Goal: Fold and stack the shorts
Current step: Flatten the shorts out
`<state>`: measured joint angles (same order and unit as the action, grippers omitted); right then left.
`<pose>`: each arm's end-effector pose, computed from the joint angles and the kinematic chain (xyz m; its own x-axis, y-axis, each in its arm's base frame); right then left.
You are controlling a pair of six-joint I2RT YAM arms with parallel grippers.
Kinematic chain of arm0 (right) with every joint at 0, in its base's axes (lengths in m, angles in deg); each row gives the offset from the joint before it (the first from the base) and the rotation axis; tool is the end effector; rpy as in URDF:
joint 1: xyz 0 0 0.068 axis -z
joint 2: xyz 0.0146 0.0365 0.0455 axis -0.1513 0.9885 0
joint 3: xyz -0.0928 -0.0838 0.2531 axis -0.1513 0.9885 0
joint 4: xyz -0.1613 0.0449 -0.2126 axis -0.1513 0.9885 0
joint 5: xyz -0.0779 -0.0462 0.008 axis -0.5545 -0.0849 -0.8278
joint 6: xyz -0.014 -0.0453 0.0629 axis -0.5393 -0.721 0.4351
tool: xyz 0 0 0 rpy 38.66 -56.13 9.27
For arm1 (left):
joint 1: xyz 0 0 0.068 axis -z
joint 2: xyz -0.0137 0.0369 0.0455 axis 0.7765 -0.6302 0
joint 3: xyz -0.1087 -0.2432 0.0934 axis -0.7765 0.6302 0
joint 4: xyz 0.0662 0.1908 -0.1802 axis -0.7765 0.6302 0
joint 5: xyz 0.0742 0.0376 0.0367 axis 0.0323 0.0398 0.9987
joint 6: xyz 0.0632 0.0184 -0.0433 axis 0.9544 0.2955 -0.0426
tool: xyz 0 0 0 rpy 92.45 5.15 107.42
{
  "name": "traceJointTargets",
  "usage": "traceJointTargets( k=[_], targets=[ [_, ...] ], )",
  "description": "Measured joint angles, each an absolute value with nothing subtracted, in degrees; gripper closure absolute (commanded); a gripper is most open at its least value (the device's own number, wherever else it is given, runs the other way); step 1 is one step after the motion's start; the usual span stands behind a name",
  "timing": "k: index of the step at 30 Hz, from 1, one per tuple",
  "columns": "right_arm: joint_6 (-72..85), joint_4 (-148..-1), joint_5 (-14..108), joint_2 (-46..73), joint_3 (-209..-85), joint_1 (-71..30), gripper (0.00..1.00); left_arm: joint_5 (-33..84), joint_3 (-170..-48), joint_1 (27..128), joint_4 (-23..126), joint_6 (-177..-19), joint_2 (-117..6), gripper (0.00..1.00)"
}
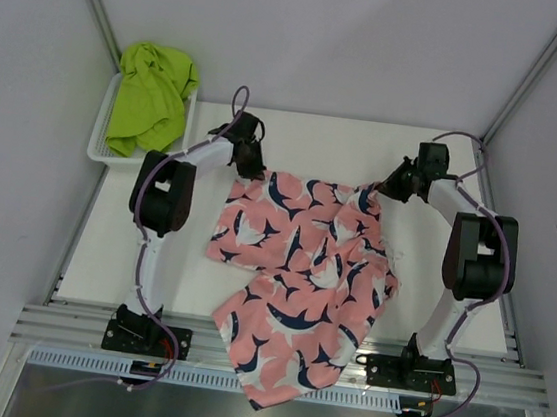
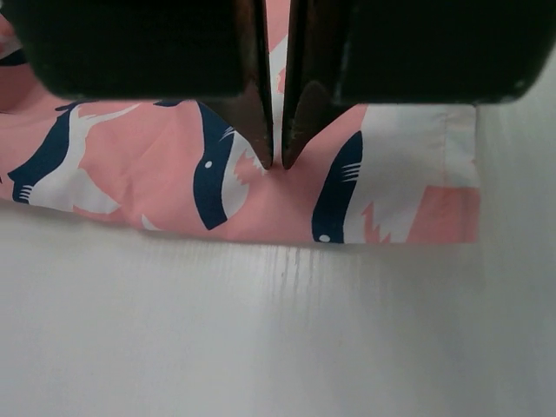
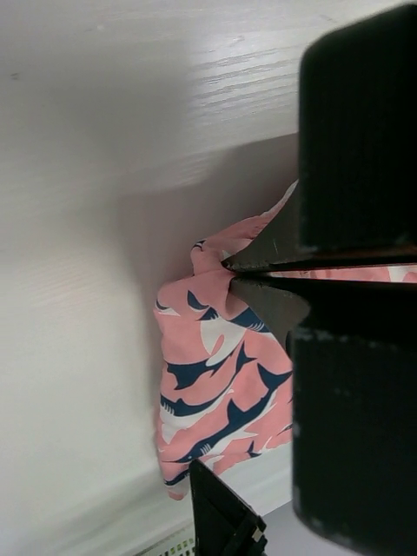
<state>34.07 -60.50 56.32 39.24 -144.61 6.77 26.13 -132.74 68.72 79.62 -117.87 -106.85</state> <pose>0.4360 0.0347 0.1814 -0.7443 0.5160 -0.4241 0.2334 0.7958 0.5587 0.4839 -0.1646 0.1357 -0.8727 -0.2624 -0.4118 -0.0972 0.9198 -0.3802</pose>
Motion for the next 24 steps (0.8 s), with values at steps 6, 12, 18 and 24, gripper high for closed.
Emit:
traceJointTargets(
  k=[6, 12, 18, 24],
  targets=[
    [34.79, -60.5, 57.26, 47.87, -153.7, 6.83, 1.0, 25.95, -149.18, 67.36, 87.33, -117.3, -116.45, 0.93],
    [35.86, -59.58, 61.11, 60.07, -168.98, 7.93, 0.45, 26.06, -159.93, 63.58, 92.01, -117.48, -122.24, 0.94],
    [34.53, -55.82, 64.06, 68.46, -185.48, 10.7, 0.03, 27.85, -161.18, 59.47, 92.27, -117.98, -122.48, 0.94],
    [30.29, -54.73, 61.68, 59.89, -178.62, 11.75, 0.2, 30.3, -150.03, 59.06, 90.02, -117.96, -113.3, 0.83]
  ],
)
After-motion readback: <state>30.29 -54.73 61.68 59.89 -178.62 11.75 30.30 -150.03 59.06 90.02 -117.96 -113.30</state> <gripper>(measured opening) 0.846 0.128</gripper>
